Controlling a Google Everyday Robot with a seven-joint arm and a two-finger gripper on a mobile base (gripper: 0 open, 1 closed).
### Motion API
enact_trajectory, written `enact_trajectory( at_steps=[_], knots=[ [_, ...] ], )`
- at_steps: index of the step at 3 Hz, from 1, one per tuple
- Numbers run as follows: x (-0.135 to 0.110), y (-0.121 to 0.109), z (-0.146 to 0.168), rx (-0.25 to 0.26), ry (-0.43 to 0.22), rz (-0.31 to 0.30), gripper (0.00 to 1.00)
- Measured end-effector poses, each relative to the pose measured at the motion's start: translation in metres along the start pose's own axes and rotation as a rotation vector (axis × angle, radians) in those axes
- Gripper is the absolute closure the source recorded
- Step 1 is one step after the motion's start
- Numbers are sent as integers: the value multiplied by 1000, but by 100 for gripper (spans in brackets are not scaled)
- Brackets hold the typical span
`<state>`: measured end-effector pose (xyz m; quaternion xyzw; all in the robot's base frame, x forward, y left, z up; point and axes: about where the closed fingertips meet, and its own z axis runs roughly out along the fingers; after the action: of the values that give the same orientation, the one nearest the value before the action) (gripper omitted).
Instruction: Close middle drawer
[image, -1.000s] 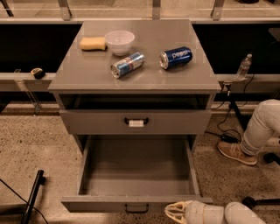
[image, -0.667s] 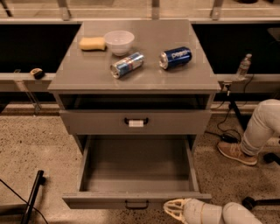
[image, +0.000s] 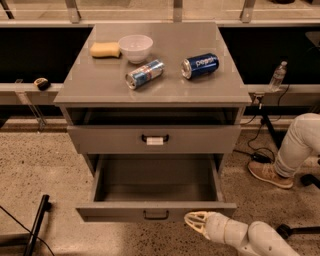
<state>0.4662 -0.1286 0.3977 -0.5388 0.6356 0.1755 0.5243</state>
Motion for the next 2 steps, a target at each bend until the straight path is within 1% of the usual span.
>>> enact_trajectory(
  at_steps=[1,2],
  knots=[
    [-1,-50,18,62,-33,-15,100],
    [-9,-89,28,82,-42,-34,100]
  ],
)
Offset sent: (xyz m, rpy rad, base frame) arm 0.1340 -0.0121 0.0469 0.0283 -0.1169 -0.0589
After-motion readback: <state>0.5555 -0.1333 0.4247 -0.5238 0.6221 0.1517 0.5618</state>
